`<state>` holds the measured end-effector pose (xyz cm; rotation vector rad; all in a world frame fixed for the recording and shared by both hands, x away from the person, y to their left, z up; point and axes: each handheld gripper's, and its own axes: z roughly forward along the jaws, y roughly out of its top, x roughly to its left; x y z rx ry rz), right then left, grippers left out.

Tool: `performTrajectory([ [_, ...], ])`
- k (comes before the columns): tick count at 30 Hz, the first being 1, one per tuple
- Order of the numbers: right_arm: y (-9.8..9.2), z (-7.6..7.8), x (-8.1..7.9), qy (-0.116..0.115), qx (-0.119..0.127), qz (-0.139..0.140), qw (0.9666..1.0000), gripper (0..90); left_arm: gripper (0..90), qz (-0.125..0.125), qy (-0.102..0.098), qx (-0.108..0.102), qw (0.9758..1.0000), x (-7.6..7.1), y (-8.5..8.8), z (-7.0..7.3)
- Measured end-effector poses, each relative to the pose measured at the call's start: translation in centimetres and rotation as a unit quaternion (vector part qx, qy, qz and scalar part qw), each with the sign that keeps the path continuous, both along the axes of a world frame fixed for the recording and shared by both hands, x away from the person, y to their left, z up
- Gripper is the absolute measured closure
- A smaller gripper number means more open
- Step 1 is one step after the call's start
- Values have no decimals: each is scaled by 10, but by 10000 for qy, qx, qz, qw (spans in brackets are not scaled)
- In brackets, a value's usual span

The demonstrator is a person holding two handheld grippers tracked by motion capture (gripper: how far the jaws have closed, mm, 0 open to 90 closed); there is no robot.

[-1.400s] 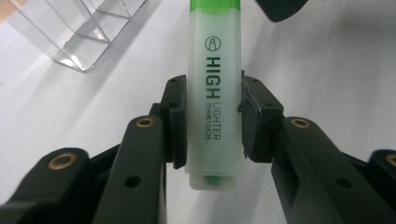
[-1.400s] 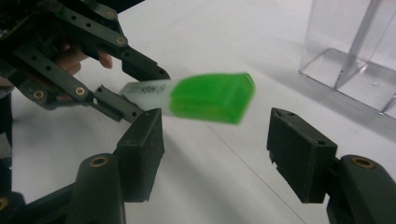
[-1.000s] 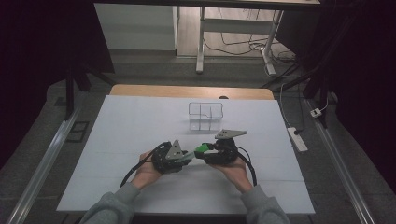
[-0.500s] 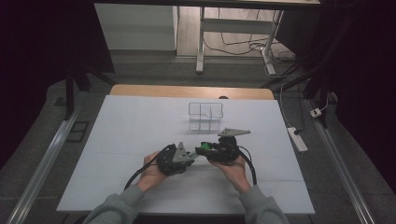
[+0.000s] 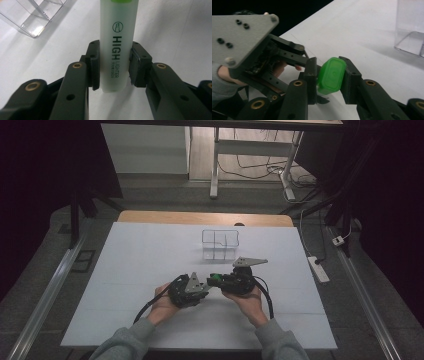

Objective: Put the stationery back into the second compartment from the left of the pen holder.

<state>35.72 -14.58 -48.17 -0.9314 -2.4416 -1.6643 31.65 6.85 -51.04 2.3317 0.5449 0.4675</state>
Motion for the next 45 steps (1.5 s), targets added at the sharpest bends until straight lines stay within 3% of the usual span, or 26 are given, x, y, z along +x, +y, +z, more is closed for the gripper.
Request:
performTrajectory([
  [4,1,2,-2,-110,16,52,9999,714,633,46,19,-130,9999,1,2,1],
  [7,0,3,-1,-82,61,37,9999,717,613,62,159,-306,9994,3,5,2],
  [13,-9,9,0,-205,136,-124,9996,726,508,170,288,-538,9980,6,12,5],
  [24,-23,22,0,-462,233,-322,9981,737,358,281,448,-648,9965,6,31,14],
  [32,-30,29,-1,-607,256,-440,9969,737,333,513,477,-806,9943,0,56,16],
  [40,-35,33,0,-723,252,-520,9957,737,312,649,423,-753,9942,-12,80,17],
  [45,-39,37,-1,-809,249,-565,9948,737,311,849,461,-824,9919,-21,103,14],
])
